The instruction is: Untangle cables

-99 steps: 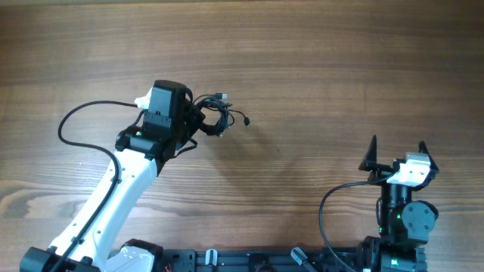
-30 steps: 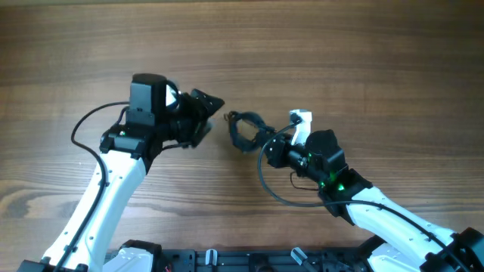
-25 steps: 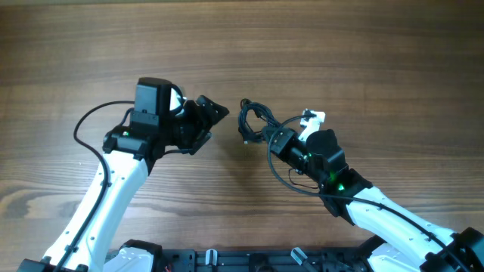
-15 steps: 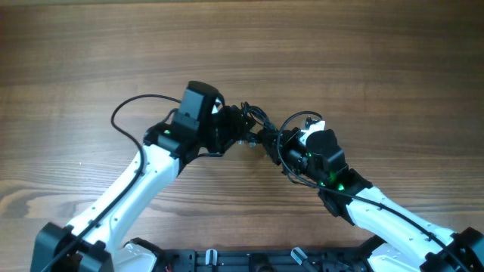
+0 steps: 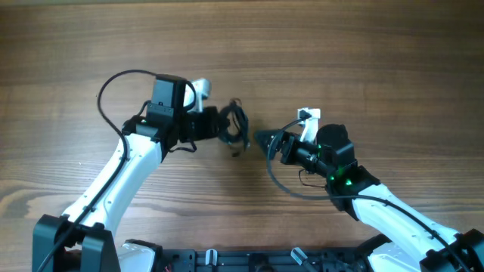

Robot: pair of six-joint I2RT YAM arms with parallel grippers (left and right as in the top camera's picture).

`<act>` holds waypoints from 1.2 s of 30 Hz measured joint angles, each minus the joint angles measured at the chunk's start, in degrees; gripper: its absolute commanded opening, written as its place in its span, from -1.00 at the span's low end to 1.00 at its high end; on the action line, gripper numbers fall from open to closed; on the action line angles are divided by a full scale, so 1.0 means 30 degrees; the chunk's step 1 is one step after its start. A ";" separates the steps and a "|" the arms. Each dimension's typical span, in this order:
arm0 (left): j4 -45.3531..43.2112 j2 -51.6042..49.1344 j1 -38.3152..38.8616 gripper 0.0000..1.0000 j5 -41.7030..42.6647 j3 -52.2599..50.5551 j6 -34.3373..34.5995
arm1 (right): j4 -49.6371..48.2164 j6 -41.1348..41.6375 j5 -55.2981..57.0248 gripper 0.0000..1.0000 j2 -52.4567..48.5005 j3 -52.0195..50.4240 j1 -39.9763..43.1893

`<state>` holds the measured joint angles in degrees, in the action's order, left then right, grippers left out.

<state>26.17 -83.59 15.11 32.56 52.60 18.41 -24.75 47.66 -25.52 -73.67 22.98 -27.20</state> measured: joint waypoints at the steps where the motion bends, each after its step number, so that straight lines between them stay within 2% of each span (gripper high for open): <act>1: 0.0357 -0.0007 0.0364 -0.92 0.0831 -0.0015 -0.1829 | -0.0656 -0.0896 -0.0991 0.99 0.0000 0.0000 -0.0007; 3: 0.0444 -0.0007 0.1115 -0.92 0.1982 -0.0015 -0.4233 | -0.0860 -0.1821 -0.2280 0.89 0.0000 0.0000 -0.0007; 5: 0.0430 -0.0015 0.1734 -0.92 0.2601 -0.0015 -0.5770 | -0.0801 -0.2426 -0.3169 0.59 0.0000 0.0000 -0.0007; 6: 0.0430 -0.0015 0.1996 -0.92 0.3009 -0.0015 -0.6535 | -0.0495 -0.3002 -0.3716 0.01 0.0000 0.0000 -0.0007; 8: 0.0430 -0.0015 0.2346 -0.79 0.3752 -0.0015 -0.7082 | -0.0342 -0.3330 -0.3963 -0.52 0.0000 -0.0007 -0.0007; 10: 0.0444 -0.0015 0.2251 -0.46 0.4124 -0.0015 -0.7431 | -0.0197 -0.3410 -0.3439 -0.84 0.0000 -0.0015 0.0175; 11: 0.0401 -0.0022 0.2157 -0.21 0.4481 -0.0007 -0.7614 | -0.0197 -0.2987 -0.2980 -0.91 -0.0007 -0.0015 0.0168; 12: 0.0430 -0.0022 0.2157 0.29 0.4670 -0.0015 -0.7584 | -0.0248 -0.2535 -0.2710 -0.91 -0.0007 -0.0015 0.0124; 13: 0.0379 -0.0022 0.2127 1.00 0.4750 -0.0015 -0.7766 | -0.0262 -0.1785 -0.2375 -0.91 -0.0007 -0.0015 0.0080; 16: 0.0131 -0.0022 0.1494 1.00 0.4969 -0.0015 -0.7162 | -0.0262 0.2492 -0.0852 -0.91 -0.0007 -0.0015 0.0066; 18: -0.0809 -0.0029 0.1093 1.00 0.4969 -0.0029 -0.5734 | -0.0262 0.5595 -0.0073 -0.91 -0.0007 -0.0015 0.0066; 21: -0.1260 -0.0029 0.1086 1.00 0.4962 -0.0029 -0.3264 | -0.0452 1.0637 0.1202 -0.91 -0.0007 -0.0015 0.0066; 23: -0.1362 -0.0029 0.1377 1.00 0.3701 -0.0029 -0.0393 | -0.0721 1.2072 0.1545 -0.91 -0.0007 -0.0015 0.0066; 24: -0.1355 -0.0029 0.1705 0.67 0.2368 -0.0029 0.1865 | -0.0729 1.2560 0.1654 -0.90 -0.0007 -0.0015 0.0066; 25: -0.1362 -0.0029 0.1938 0.19 0.1668 -0.0029 0.3089 | -0.0729 1.2859 0.1683 -0.91 -0.0007 -0.0015 0.0066; 26: -0.1413 -0.0029 0.2273 -0.16 0.0721 -0.0029 0.4823 | -0.0721 1.3041 0.1690 -0.90 -0.0007 -0.0015 0.0066; 28: -0.1639 -0.0029 0.2958 -0.34 -0.0765 -0.0029 0.6725 | -0.0721 1.3245 0.1683 -0.91 -0.0007 -0.0015 0.0066; 29: -0.1785 -0.0029 0.3344 -0.63 -0.1588 -0.0029 0.7329 | -0.0707 1.3260 0.1676 -0.91 -0.0007 -0.0015 0.0066; 30: -0.1807 -0.0029 0.3621 -0.78 -0.2120 -0.0029 0.7832 | -0.0699 1.3260 0.1661 -0.91 -0.0007 -0.0015 0.0066; 31: -0.1836 -0.0029 0.3912 -0.92 -0.2608 -0.0029 0.8262 | -0.0692 1.3209 0.1632 -0.74 -0.0007 -0.0015 0.0058; 32: -0.1880 -0.0029 0.4138 -0.92 -0.2907 -0.0029 0.8568 | -0.0692 1.3019 0.1566 -0.46 -0.0007 -0.0015 0.0058; 33: -0.1887 -0.0029 0.4306 -0.92 -0.3322 -0.0029 0.9005 | -0.0685 1.2313 0.1530 0.37 -0.0015 -0.0015 0.0029; 34: -0.1770 -0.0029 0.4364 -0.92 -0.3949 -0.0029 0.9136 | -0.0743 1.1344 0.1515 0.89 -0.0015 -0.0015 0.0029; 35: -0.1683 -0.0029 0.4240 -0.92 -0.4422 -0.0029 0.9202 | -0.0699 1.0076 0.1435 1.00 -0.0015 -0.0015 0.0029; 36: -0.1574 -0.0029 0.4007 -0.92 -0.4860 -0.0029 0.9238 | -0.0699 0.8619 0.1260 0.99 -0.0015 -0.0015 0.0029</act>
<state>21.45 -83.68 27.14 17.98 52.51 46.13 -26.85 73.52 -21.74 -73.71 22.94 -27.11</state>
